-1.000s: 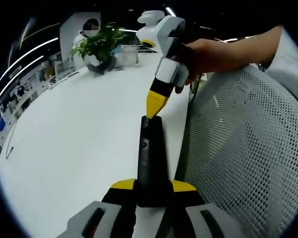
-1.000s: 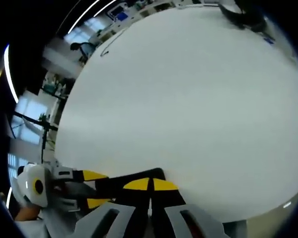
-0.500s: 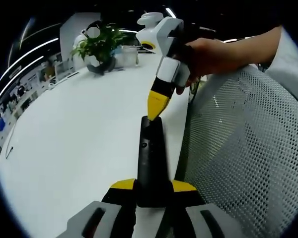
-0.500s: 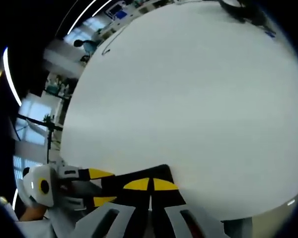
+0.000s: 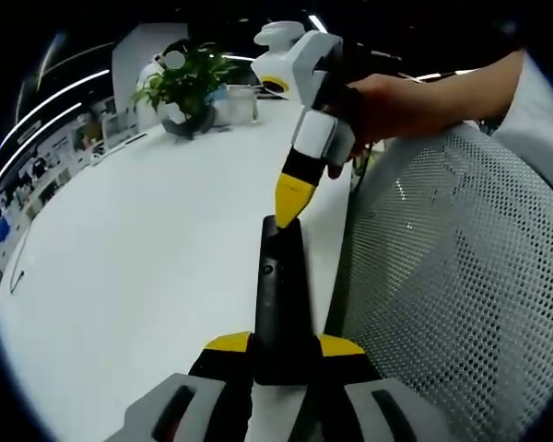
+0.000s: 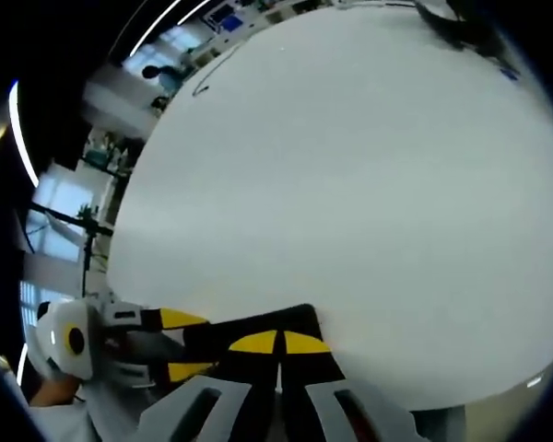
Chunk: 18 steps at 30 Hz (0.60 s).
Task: Press the specified remote control buttons in sequence, fully releasing each button before pressing the next.
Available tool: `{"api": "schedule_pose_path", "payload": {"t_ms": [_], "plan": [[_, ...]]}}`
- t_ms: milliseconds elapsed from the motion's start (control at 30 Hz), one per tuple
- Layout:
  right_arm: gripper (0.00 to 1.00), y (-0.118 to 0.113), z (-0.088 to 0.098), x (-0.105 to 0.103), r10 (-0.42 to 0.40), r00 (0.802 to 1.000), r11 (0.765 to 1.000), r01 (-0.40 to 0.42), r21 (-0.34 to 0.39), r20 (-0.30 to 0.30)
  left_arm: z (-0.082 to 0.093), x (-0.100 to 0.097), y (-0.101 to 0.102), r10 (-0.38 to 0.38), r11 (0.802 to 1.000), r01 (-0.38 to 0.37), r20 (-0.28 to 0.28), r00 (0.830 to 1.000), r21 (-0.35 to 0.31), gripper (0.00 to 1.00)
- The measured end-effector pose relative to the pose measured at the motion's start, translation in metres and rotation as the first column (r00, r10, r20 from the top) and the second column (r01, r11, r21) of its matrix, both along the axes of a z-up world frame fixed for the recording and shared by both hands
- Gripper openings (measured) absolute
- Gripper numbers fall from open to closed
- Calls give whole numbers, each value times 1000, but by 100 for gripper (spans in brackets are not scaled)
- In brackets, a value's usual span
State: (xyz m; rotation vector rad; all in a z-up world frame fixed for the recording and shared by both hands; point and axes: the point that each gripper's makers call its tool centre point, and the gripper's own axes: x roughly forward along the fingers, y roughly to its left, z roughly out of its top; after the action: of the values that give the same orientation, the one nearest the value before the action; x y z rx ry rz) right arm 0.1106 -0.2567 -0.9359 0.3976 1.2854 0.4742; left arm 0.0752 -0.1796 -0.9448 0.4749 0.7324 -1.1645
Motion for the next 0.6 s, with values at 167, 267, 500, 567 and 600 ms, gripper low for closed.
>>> {"api": "schedule_pose_path", "payload": {"t_ms": [167, 267, 500, 567, 600], "plan": [[0, 0, 0, 0, -21, 1000, 1000, 21, 10, -11, 0, 0, 0, -2, 1000, 2, 4, 1000, 3, 24], [0, 0, 0, 1, -25, 1000, 1000, 25, 4, -6, 0, 0, 0, 5, 1000, -5, -2, 1000, 0, 24], [0, 0, 0, 2, -37, 999, 999, 37, 4, 5, 0, 0, 0, 3, 1000, -3, 2, 1000, 1, 24], [0, 1, 0, 2, -42, 999, 999, 42, 1, 3, 0, 0, 0, 1, 1000, -1, 1, 1000, 0, 24], [0, 1, 0, 3, -43, 999, 999, 43, -2, 6, 0, 0, 0, 1, 1000, -1, 0, 1000, 0, 24]]}}
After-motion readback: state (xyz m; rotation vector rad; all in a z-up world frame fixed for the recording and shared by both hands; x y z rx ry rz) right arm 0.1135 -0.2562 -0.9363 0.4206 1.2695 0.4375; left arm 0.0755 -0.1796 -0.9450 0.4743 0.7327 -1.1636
